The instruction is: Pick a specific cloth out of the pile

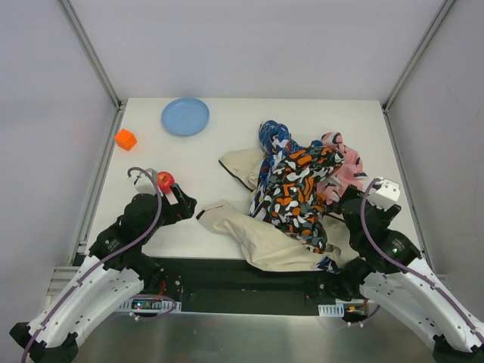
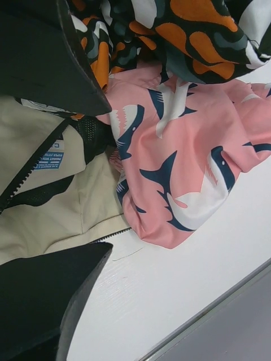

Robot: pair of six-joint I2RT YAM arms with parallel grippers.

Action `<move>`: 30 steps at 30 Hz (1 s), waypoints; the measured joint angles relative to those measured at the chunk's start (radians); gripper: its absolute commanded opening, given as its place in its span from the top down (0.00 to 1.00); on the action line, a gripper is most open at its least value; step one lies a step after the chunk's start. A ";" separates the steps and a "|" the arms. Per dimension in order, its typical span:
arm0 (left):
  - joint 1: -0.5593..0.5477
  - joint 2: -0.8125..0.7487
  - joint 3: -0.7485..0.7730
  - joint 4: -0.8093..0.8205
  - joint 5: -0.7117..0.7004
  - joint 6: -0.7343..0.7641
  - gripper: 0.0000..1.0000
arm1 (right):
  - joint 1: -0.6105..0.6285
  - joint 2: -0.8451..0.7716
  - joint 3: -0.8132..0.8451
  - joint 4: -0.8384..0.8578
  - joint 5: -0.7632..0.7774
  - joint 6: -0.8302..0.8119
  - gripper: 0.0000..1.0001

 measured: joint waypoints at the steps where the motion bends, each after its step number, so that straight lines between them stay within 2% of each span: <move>1: 0.000 0.003 -0.002 -0.001 -0.003 -0.002 0.01 | 0.000 0.000 0.000 0.000 -0.003 -0.003 0.04; 7: 0.000 0.030 -0.007 -0.001 -0.019 -0.009 0.01 | 0.000 -0.079 -0.011 0.060 -0.063 -0.069 0.04; 11: 0.000 0.050 -0.007 -0.001 -0.020 -0.010 0.01 | 0.000 -0.170 -0.014 0.154 -0.195 -0.197 0.04; 14: 0.000 0.062 -0.007 0.000 -0.023 -0.009 0.01 | 0.000 -0.147 0.049 0.166 -0.356 -0.322 0.04; 17: 0.000 0.089 -0.007 0.000 -0.038 -0.009 0.01 | 0.013 0.002 0.192 0.162 -0.516 -0.433 0.04; 19: 0.000 0.117 -0.007 0.000 -0.046 -0.008 0.01 | 0.080 0.153 0.310 0.162 -0.577 -0.509 0.04; 25: 0.000 0.165 -0.013 0.006 -0.059 -0.008 0.01 | 0.525 0.568 0.550 0.101 -0.469 -0.726 0.04; 27: 0.000 0.164 -0.023 0.007 -0.067 -0.008 0.01 | 0.612 0.686 0.620 0.047 -0.449 -0.750 0.04; 30: 0.000 0.155 -0.037 0.009 -0.073 -0.008 0.01 | 0.678 0.855 0.703 -0.029 -0.454 -0.741 0.04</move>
